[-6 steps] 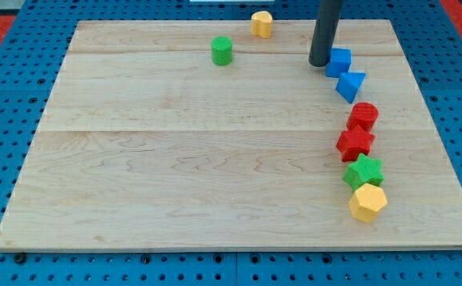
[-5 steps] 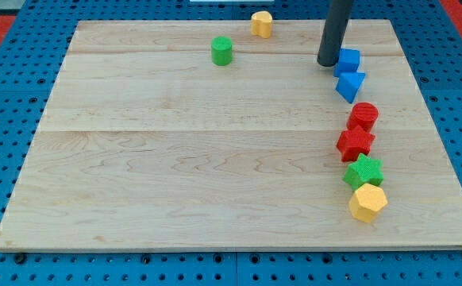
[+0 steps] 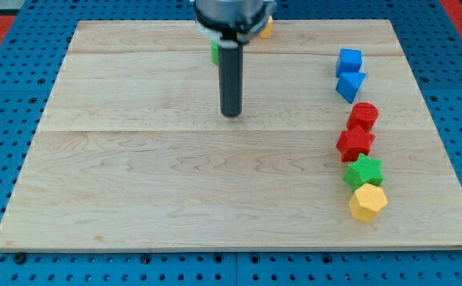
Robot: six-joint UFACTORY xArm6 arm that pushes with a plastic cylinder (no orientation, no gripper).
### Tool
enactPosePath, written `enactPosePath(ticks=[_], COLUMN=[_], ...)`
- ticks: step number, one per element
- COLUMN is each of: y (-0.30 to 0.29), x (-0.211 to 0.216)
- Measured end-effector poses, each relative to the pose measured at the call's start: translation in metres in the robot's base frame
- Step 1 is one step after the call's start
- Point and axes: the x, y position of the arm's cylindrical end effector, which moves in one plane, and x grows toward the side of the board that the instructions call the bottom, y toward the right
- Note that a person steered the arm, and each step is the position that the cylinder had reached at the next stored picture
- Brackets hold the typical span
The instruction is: Push the green circle to the top right
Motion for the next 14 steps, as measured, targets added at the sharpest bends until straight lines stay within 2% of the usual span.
enactPosePath(ticks=[1,2,6,8,9,10,11,13,14], y=[0.054,0.098,0.135,0.117,0.009,-0.105,-0.132,-0.072,0.042], x=[0.021,0.023,0.049,0.046,0.022,-0.022,-0.107,-0.175,-0.174])
